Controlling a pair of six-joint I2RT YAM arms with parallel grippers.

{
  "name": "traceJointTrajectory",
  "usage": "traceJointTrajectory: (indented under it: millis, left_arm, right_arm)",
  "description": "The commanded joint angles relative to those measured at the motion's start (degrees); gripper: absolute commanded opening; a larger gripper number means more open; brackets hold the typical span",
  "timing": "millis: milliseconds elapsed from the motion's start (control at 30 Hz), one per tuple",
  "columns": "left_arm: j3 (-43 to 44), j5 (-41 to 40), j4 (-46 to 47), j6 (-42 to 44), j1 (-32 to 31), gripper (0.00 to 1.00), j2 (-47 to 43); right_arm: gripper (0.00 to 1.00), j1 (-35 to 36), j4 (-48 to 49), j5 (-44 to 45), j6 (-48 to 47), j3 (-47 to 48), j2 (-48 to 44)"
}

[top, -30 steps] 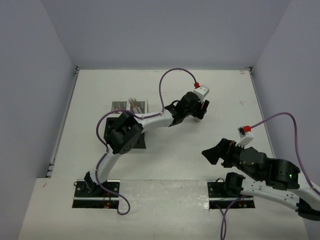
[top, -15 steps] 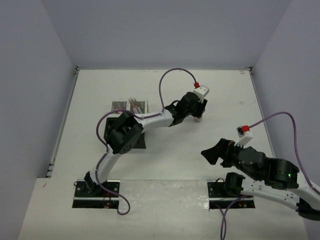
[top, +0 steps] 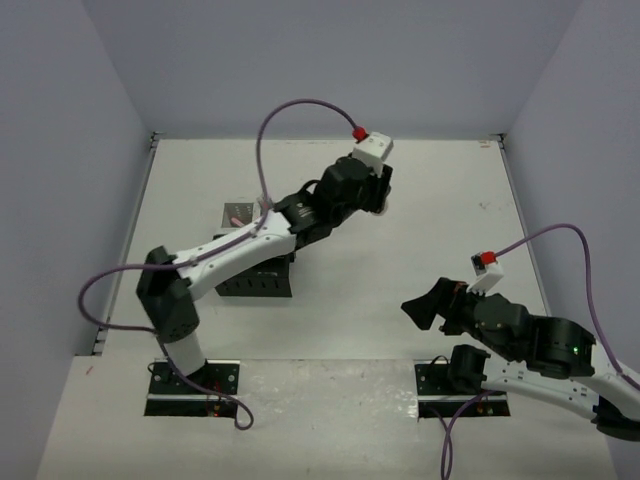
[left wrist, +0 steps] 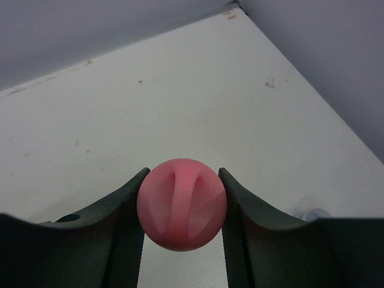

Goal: Sort the stationery into containers
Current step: Pick up the stationery from the center of the board, then place the stationery in the storage box.

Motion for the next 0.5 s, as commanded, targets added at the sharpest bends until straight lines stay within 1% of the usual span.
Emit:
traceJointTrajectory:
  millis: [0,33,100,200,300,367,467]
  left_arm:
    - [-6.1,-20.5,-14.8,-6.9,0.4,0.0,-15.0]
    - [-7.2,-25.0,-19.3,-8.3,0.4,0.0,-17.7]
    - [-9.1,-28.9,-25.4,-12.9,1.5,0.0,-21.8]
    - [-12.8,-30.2,-31.8,-16.2,4.5,0.0,-26.3]
    - [-15.8,-30.5,-35.4,-19.4,8.9,0.0,-31.0]
    - [-19.3,-33.0,-37.6,-21.6,9.8,0.0,-34.7]
    - [-23.6,-36.3,-38.7,-24.9,11.1,0.0,-37.9]
  right_arm:
    - [0.99,0.0,1.2,2.0,-0.3,0.4,1.7]
    - [0.99,0.1,1.2,2.1,-0.4,0.5,2.2]
    - [0.99,0.1,1.2,2.3,-0.3,0.7,3.3]
    - [0.99,0.1,1.6,2.0,-0.1,0.9,4.8]
    - [0.99,0.1,3.0,0.9,-0.4,0.4,5.7]
    - [0.99,0.1,3.8,0.3,-0.5,-0.1,5.9]
    - [0.99,0.1,4.3,0.1,-0.4,-0.5,5.9]
